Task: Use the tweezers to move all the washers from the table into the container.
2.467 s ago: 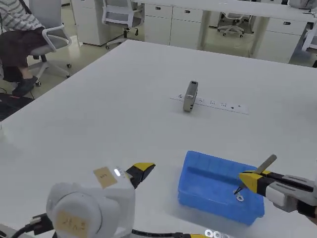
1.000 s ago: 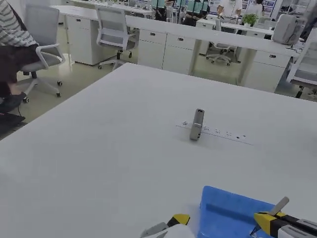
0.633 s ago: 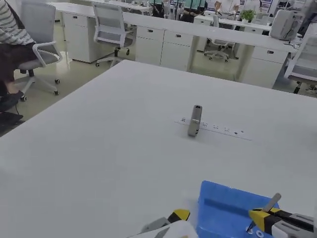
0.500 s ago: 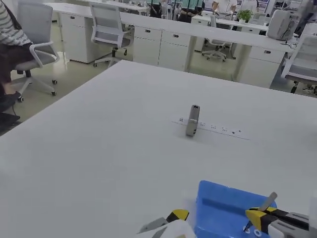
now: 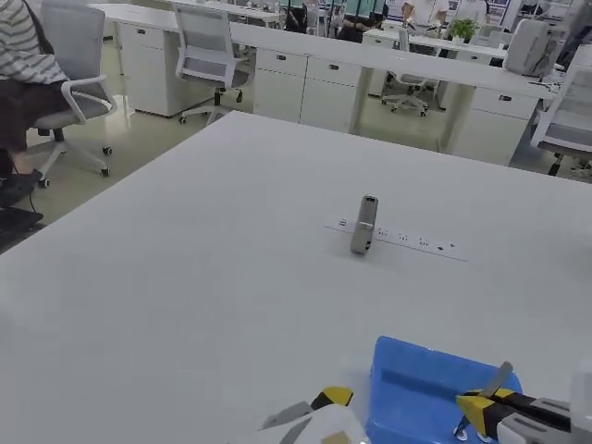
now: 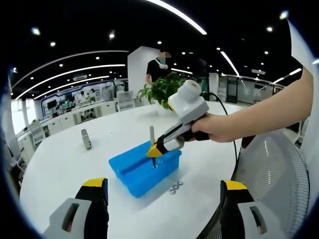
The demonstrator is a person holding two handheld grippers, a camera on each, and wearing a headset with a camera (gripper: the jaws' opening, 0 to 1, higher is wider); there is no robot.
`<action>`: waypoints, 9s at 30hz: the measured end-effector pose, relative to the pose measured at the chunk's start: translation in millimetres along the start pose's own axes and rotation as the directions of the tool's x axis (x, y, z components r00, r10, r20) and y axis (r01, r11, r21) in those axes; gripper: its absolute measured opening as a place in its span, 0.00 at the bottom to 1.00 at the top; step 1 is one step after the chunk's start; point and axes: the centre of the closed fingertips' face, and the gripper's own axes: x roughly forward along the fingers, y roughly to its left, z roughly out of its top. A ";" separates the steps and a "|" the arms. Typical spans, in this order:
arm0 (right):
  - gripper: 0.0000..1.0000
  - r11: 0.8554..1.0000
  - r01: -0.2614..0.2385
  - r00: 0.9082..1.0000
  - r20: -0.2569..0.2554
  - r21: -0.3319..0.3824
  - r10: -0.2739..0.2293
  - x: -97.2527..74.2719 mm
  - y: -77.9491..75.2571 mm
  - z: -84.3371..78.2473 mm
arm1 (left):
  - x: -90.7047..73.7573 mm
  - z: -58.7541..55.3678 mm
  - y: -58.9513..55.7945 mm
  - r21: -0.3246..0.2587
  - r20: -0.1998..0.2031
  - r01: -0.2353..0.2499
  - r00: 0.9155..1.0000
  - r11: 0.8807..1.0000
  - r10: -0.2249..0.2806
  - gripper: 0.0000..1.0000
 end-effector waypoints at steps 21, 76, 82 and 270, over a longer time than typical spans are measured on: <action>0.03 1.000 -0.011 0.993 0.122 0.012 0.009 -21.7 18.4 30.6 | 1.3 -0.1 -5.5 0.013 -0.007 0.023 1.000 1.000 -0.023 0.94; 0.04 0.989 -0.062 0.997 0.059 0.133 0.055 -56.7 50.3 -40.4 | 1.6 -1.2 -3.3 -0.008 -0.013 0.014 1.000 1.000 -0.014 0.93; 0.04 0.988 -0.073 0.997 0.047 0.135 0.067 -54.6 51.6 -44.6 | 1.4 -1.0 -2.4 -0.011 -0.012 0.011 1.000 1.000 -0.011 0.93; 0.04 0.954 -0.272 0.959 0.119 0.126 0.258 -50.9 70.3 -11.2 | 0.1 -3.4 2.9 -0.036 -0.013 -0.008 1.000 0.999 0.007 0.92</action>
